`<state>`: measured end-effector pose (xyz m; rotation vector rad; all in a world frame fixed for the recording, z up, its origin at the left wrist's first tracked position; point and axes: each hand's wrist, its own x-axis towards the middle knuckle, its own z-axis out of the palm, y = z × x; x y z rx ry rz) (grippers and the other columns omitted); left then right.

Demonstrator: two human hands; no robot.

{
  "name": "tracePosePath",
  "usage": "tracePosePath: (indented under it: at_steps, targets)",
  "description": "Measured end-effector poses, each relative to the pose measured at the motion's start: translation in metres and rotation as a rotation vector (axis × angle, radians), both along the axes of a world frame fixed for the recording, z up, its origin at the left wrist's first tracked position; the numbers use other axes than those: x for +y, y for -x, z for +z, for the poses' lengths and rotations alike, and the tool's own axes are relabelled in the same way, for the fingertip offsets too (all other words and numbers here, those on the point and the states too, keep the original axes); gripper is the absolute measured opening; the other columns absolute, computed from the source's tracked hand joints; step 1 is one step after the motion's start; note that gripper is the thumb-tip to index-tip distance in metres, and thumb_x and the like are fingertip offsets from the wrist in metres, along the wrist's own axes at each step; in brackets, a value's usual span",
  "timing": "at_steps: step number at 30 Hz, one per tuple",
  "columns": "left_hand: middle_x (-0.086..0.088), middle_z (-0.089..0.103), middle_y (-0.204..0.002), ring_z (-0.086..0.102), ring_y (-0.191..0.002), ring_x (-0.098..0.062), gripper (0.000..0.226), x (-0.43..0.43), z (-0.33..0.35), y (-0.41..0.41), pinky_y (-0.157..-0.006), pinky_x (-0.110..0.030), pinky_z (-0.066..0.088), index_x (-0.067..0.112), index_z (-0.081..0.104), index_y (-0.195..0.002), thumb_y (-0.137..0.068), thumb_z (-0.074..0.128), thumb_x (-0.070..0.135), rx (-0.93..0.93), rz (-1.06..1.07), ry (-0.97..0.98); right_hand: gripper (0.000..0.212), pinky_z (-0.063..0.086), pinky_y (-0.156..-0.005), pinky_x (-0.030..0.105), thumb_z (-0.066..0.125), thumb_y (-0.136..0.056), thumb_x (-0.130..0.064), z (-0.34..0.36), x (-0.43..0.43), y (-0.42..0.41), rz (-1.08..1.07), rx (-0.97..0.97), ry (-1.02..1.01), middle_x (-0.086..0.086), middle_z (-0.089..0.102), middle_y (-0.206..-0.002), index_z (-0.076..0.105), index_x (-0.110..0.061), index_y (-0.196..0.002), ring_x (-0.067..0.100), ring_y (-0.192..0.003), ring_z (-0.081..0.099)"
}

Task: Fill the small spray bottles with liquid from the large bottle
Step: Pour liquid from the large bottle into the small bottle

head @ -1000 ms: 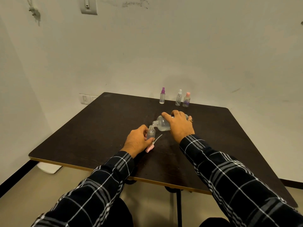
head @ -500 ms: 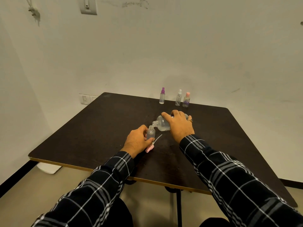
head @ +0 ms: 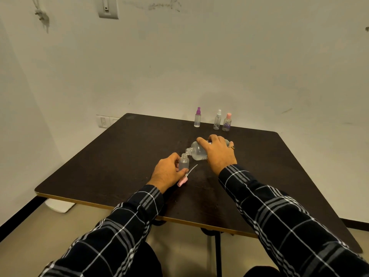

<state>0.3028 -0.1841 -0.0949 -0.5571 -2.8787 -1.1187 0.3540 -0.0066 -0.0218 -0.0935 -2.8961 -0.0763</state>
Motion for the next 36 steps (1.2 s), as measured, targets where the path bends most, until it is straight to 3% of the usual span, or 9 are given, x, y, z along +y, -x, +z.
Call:
tracePosePath:
  at_steps: [18, 23, 26, 31, 36]
  targets:
    - [0.009, 0.065, -0.087, 0.063, -0.082, -0.006, 0.029, -0.001, 0.0, 0.001, -0.079, -0.032, 0.056, 0.031, 0.054, -0.103, -0.087, 0.076, 0.04, 0.008, 0.0, 0.006, 0.072, 0.028, -0.108, 0.068, 0.071, -0.088, -0.02, -0.004, 0.001, 0.0, -0.005, 0.01, 0.03, 0.009, 0.037, -0.143, 0.031, -0.038, -0.145, 0.032, -0.136, 0.033]
    - [0.009, 0.067, -0.089, 0.065, -0.083, -0.008, 0.028, -0.002, 0.0, 0.001, -0.076, -0.029, 0.055, 0.027, 0.057, -0.105, -0.087, 0.076, 0.038, 0.013, -0.006, -0.006, 0.072, 0.039, -0.106, 0.062, 0.076, -0.084, -0.024, -0.018, 0.004, 0.002, -0.041, 0.011, 0.377, 0.007, 0.043, -0.139, 0.035, -0.036, -0.142, 0.031, -0.131, 0.042]
    - [0.01, 0.067, -0.087, 0.065, -0.08, -0.005, 0.027, -0.002, 0.0, 0.0, -0.071, -0.026, 0.052, 0.026, 0.058, -0.103, -0.086, 0.077, 0.036, 0.023, -0.006, -0.03, 0.078, 0.045, -0.105, 0.05, 0.083, -0.077, -0.022, -0.023, 0.008, 0.004, -0.064, 0.086, 0.633, 0.009, 0.048, -0.135, 0.038, -0.032, -0.14, 0.029, -0.126, 0.049]
    - [0.008, 0.068, -0.09, 0.066, -0.082, -0.008, 0.027, -0.002, -0.001, 0.0, -0.075, -0.029, 0.055, 0.026, 0.057, -0.103, -0.086, 0.077, 0.036, 0.028, -0.012, -0.034, 0.073, 0.039, -0.097, 0.028, 0.085, -0.075, -0.017, -0.028, 0.018, 0.0, -0.088, 0.22, 0.934, 0.007, 0.057, -0.132, 0.044, -0.021, -0.136, 0.024, -0.123, 0.053]
    - [0.009, 0.068, -0.093, 0.066, -0.085, -0.008, 0.028, -0.002, -0.001, 0.001, -0.08, -0.033, 0.057, 0.027, 0.057, -0.104, -0.087, 0.077, 0.038, 0.014, -0.007, -0.022, 0.07, 0.042, -0.1, 0.033, 0.083, -0.078, -0.021, -0.039, 0.019, -0.006, -0.151, 0.258, 1.114, 0.003, 0.058, -0.132, 0.044, -0.022, -0.136, 0.024, -0.121, 0.055]
